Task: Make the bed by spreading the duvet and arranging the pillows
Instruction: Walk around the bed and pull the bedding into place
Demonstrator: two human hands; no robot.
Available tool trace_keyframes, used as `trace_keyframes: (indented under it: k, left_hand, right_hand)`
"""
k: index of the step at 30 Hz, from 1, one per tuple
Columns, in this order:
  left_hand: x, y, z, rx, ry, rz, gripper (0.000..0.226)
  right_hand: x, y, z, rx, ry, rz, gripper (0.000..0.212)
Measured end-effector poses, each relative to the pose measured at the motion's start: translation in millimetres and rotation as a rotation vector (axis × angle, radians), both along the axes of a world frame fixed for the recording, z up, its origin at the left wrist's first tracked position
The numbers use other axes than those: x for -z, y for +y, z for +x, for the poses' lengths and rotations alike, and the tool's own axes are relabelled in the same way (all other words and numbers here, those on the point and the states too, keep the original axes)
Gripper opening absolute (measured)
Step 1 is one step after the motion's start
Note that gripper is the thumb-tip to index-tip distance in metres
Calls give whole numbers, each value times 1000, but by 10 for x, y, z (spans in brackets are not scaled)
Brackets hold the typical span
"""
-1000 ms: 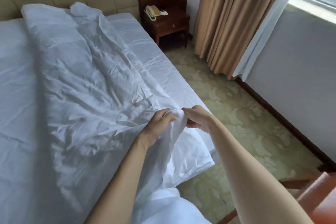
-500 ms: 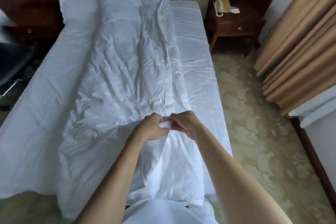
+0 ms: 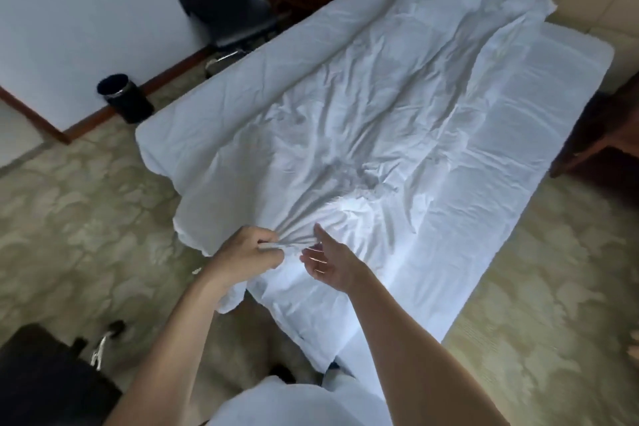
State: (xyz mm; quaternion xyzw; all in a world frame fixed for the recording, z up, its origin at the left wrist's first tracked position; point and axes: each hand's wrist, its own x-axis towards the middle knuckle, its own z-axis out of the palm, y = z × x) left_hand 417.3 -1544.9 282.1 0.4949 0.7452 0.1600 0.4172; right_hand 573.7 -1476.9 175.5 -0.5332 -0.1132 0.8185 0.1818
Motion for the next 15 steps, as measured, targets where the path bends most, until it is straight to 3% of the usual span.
trace_keyframes:
  k: [4,9,15]
  left_hand:
    - [10,-520,-49,-146,-11,16,20]
    - [154,-1056,173,-272,-104,135,22]
    - [583,-1544,679,-194,-100,174,30]
  right_hand:
    - [-19,-54,-38,226,67,60,32]
    - [-224,-95,24,31,-146,406,23]
    - [-434,-611,778,114,-298,652,37]
